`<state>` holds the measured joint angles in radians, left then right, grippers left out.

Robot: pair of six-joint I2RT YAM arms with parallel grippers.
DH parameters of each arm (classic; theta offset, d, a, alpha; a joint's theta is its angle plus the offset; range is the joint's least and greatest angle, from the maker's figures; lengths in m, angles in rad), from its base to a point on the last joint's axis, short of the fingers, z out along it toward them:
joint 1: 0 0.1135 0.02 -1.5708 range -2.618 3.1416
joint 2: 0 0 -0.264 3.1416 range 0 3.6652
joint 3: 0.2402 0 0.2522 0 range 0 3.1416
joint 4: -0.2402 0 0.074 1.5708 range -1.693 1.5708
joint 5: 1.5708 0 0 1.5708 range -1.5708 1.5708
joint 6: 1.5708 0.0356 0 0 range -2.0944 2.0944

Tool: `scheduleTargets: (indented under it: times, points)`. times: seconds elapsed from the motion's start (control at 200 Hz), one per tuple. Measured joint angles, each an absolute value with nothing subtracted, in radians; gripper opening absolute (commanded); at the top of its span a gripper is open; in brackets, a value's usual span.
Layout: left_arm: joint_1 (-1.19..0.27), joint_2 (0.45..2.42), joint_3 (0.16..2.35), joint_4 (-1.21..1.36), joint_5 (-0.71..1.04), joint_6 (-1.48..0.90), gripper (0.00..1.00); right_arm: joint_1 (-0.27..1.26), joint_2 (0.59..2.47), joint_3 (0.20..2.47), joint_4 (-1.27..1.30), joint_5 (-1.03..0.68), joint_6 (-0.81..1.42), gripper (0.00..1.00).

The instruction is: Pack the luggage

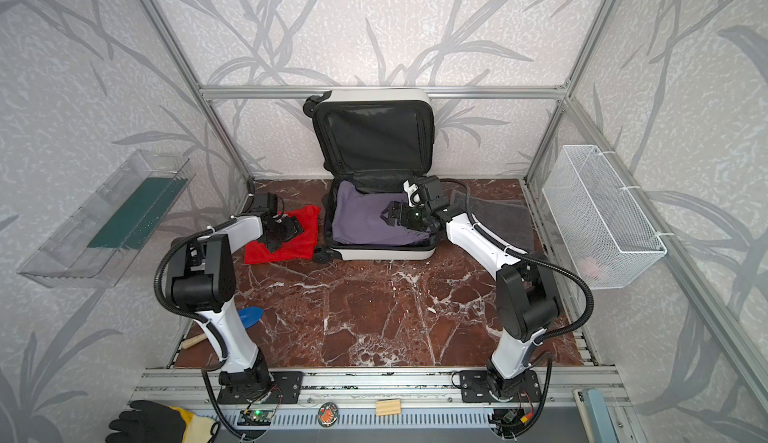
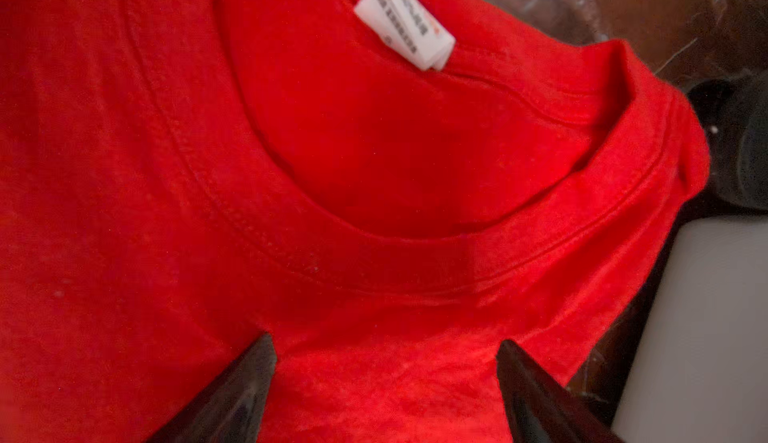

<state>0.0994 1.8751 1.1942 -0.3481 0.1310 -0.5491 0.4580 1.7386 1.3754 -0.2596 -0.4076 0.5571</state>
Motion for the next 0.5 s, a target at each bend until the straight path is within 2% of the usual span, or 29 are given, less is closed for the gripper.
scheduleTargets:
  times: [0.5]
  points:
    - [0.107,1.534,0.8,-0.331,0.086,-0.694,0.87,0.585,1.685,1.339,-0.259,-0.392,0.557,0.89]
